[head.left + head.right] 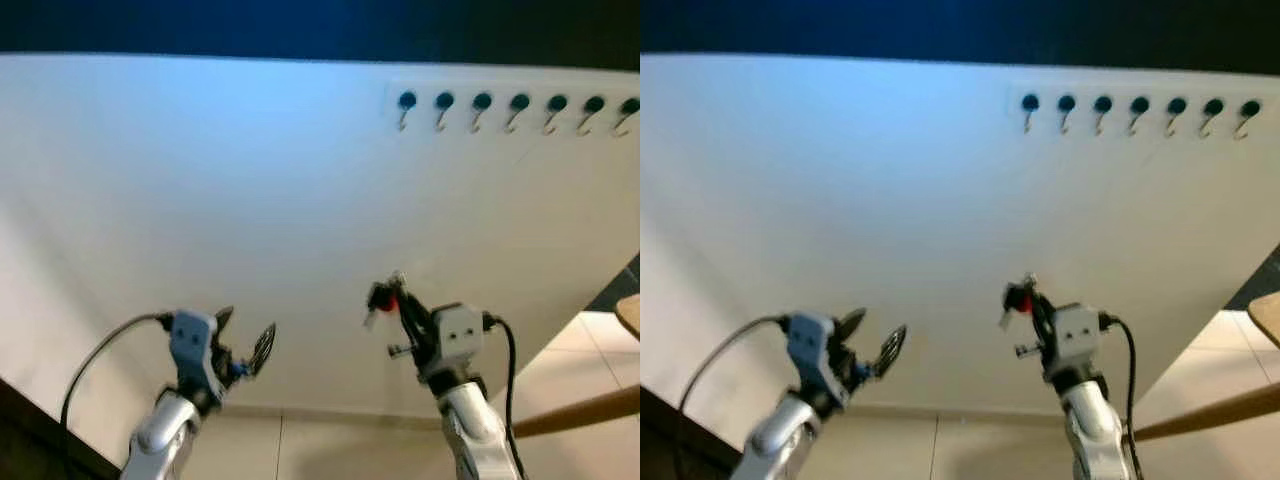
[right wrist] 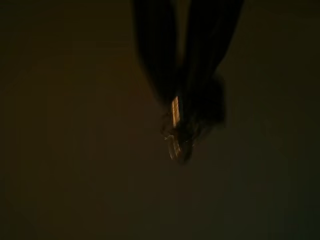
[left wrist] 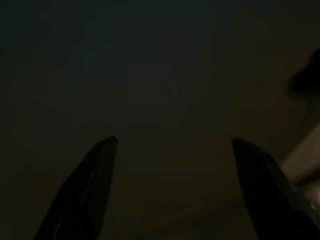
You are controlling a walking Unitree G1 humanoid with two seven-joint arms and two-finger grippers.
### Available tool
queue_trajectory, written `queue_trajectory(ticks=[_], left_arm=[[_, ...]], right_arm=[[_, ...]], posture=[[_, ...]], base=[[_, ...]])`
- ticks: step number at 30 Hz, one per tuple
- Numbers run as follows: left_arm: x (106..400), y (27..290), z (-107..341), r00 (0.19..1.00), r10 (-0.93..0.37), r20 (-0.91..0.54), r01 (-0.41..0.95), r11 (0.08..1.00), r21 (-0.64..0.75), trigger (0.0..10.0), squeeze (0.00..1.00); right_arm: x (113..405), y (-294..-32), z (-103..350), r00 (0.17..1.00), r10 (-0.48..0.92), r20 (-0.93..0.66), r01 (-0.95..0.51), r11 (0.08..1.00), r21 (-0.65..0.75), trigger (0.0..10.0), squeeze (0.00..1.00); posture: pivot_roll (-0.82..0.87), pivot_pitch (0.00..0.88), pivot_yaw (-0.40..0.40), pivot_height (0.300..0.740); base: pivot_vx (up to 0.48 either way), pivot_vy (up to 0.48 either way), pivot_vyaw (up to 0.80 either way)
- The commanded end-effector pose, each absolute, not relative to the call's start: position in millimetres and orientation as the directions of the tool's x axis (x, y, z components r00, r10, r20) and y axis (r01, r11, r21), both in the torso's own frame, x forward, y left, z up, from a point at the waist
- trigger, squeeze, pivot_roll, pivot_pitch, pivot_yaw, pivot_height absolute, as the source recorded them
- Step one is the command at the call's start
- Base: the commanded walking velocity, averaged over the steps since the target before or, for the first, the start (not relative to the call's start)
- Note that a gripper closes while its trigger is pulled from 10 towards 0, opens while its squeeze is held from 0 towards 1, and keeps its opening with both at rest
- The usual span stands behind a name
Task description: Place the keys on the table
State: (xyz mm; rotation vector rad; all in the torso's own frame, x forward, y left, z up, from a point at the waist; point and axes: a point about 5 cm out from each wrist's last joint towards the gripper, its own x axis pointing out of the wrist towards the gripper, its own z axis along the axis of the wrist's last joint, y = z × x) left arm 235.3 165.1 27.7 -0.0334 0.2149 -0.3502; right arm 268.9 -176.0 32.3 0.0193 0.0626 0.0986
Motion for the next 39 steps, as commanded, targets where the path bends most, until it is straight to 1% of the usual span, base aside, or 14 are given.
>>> queue_trajectory(ticks=[1, 2, 3, 4, 7, 9, 10, 11, 13, 15, 16, 20, 25, 39], left_arm=[[213, 183, -16, 0.877, -0.22, -0.426, 0.215, 0.975, -0.061, 10.0, 0.0], [208, 188, -27, 0.857, -0.166, -0.487, 0.154, 0.986, -0.065, 10.0, 0.0], [203, 191, -36, 0.835, -0.119, -0.537, 0.094, 0.993, -0.073, 10.0, 0.0], [203, 191, -36, 0.835, -0.119, -0.537, 0.094, 0.993, -0.073, 10.0, 0.0], [188, 199, -57, 0.763, -0.026, -0.646, -0.033, 0.996, -0.079, 10.0, 0.0], [182, 201, -63, 0.735, -0.001, -0.678, -0.072, 0.994, -0.079, 10.0, 0.0], [182, 201, -63, 0.735, -0.001, -0.678, -0.072, 0.994, -0.079, 10.0, 0.0], [176, 200, -69, 0.71, 0.008, -0.704, -0.054, 0.998, -0.043, 10.0, 0.0], [174, 200, -71, 0.702, 0.009, -0.712, -0.043, 0.999, -0.03, 10.0, 0.0], [174, 199, -72, 0.71, 0.008, -0.705, -0.041, 0.999, -0.029, 10.0, 0.0], [176, 198, -71, 0.726, 0.013, -0.687, -0.041, 0.999, -0.025, 10.0, 0.0], [177, 197, -71, 0.742, 0.011, -0.67, -0.034, 0.999, -0.021, 10.0, 0.0], [169, 193, -75, 0.739, -0.019, -0.674, -0.028, 0.998, -0.058, 10.0, 0.0], [162, 194, -81, 0.735, -0.016, -0.678, -0.05, 0.996, -0.077, 10.0, 0.0]], right_arm=[[243, -188, -17, 0.939, 0.033, -0.343, 0.024, 0.986, 0.163, 10.0, 0.0], [235, -189, -28, 0.912, 0.03, -0.409, 0.054, 0.98, 0.193, 10.0, 0.0], [227, -191, -37, 0.886, 0.028, -0.462, 0.07, 0.978, 0.194, 10.0, 0.0], [227, -191, -37, 0.886, 0.028, -0.462, 0.07, 0.978, 0.194, 10.0, 0.0], [207, -197, -57, 0.812, -0.006, -0.584, 0.125, 0.979, 0.164, 10.0, 0.0], [199, -200, -63, 0.778, -0.026, -0.628, 0.154, 0.977, 0.15, 10.0, 0.0], [199, -200, -63, 0.778, -0.026, -0.628, 0.154, 0.977, 0.15, 10.0, 0.0], [192, -204, -67, 0.757, -0.044, -0.653, 0.166, 0.978, 0.127, 10.0, 0.0], [191, -205, -69, 0.751, -0.046, -0.659, 0.164, 0.979, 0.118, 10.0, 0.0], [188, -205, -71, 0.731, -0.041, -0.681, 0.147, 0.984, 0.098, 10.0, 0.0], [187, -204, -73, 0.719, -0.033, -0.694, 0.14, 0.985, 0.099, 10.0, 0.0], [183, -202, -76, 0.702, -0.016, -0.712, 0.123, 0.987, 0.099, 10.0, 0.0], [174, -192, -82, 0.679, 0.022, -0.734, 0.074, 0.992, 0.098, 10.0, 0.0], [170, -187, -85, 0.655, 0.042, -0.754, 0.05, 0.994, 0.098, 10.0, 0.0]], posture=[[0.01, 0.053, 0.014, 0.74], [0.01, 0.054, 0.014, 0.74], [0.02, 0.054, 0.014, 0.74], [0.02, 0.054, 0.014, 0.74], [0.02, 0.051, 0.016, 0.74], [0.02, 0.05, 0.015, 0.74], [0.02, 0.05, 0.015, 0.74], [0.02, 0.052, 0.012, 0.74], [0.02, 0.052, 0.011, 0.74], [0.02, 0.054, 0.01, 0.74], [0.02, 0.056, 0.007, 0.74], [0.02, 0.057, 0.006, 0.74], [0.03, 0.06, 0.007, 0.74], [0.03, 0.063, 0.005, 0.74]], base=[[0.0, 0.0, 0.0], [0.0, 0.0, 0.0], [0.0, 0.0, 0.0], [0.0, 0.0, 0.0], [0.0, 0.0, 0.0], [0.0, 0.0, 0.0], [0.0, 0.0, 0.0], [0.0, 0.0, 0.0], [0.0, 0.0, 0.0], [0.0, 0.0, 0.0], [0.0, 0.0, 0.0], [0.0, 0.0, 0.0], [0.0, 0.0, -0.75], [0.0, 0.0, -0.8]])
